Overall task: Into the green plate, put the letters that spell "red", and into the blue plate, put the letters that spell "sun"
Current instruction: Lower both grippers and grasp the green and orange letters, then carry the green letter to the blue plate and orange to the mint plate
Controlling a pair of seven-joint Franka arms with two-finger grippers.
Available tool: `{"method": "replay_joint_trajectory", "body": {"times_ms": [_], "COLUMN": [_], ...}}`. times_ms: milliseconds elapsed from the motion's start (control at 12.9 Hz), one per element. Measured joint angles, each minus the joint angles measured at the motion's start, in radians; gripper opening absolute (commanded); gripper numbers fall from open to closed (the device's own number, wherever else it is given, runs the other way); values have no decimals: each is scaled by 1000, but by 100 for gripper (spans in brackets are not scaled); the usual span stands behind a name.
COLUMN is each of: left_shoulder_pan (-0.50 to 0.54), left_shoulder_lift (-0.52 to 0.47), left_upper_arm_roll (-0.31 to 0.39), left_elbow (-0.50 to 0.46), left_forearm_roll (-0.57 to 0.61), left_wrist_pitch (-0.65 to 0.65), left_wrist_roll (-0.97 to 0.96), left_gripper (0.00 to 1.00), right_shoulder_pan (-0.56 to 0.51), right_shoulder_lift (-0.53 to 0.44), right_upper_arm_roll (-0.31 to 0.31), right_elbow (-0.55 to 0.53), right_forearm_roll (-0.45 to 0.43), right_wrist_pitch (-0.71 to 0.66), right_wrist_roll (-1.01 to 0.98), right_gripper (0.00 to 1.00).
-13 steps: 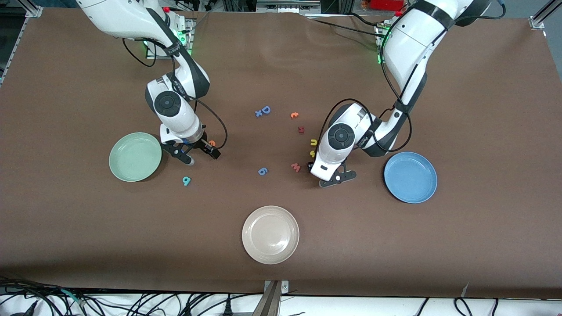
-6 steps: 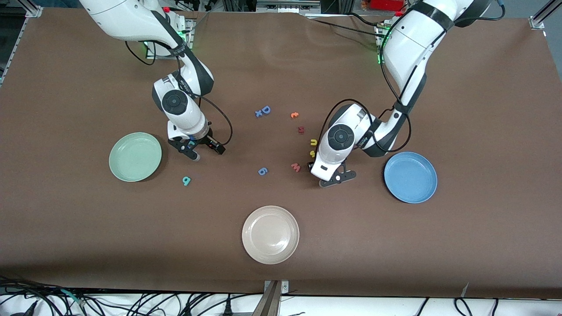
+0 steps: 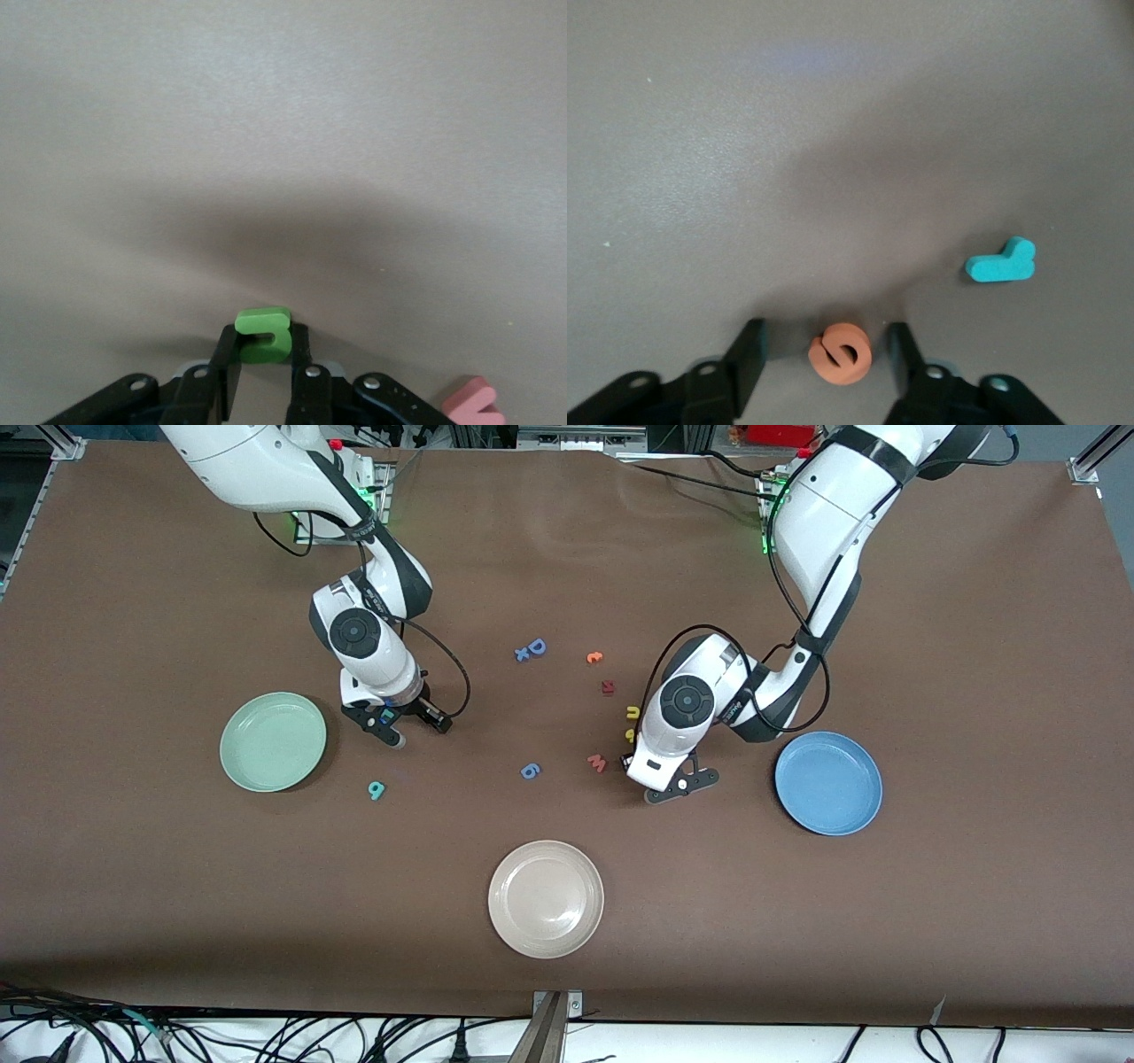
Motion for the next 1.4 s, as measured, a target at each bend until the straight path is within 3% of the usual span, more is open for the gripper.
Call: {"method": "replay_joint_trajectory", "body": {"times_ms": [233,622,1089,1401], "left_shoulder_pan": [12,132,393,465], "left_shoulder_lift": [-35,-151,-140,-99], "left_upper_arm_roll": [4,12,19,19], "left_elbow": [17,23,-7,-23], "left_forearm_roll": [0,1,1,1], "left_wrist_pitch": [-106,-296,-307,-261], "left_wrist_roll": [3,272,751,856], "left_gripper": [0,0,0,0], "right_shoulder_pan": [-1,-25,-237,-380], "right_shoulder_lift": [-7,-17,-164,-185], "right_upper_arm_roll": [0,7,93,93], "right_elbow": [0,6,31,30], "right_forearm_roll": [0,-4,-9,-9], "right_wrist_pitch": [-1,-47,-291,-321], "right_wrist_roll": [0,-9,-252,-529], "right_gripper": [8,8,8,8]}}
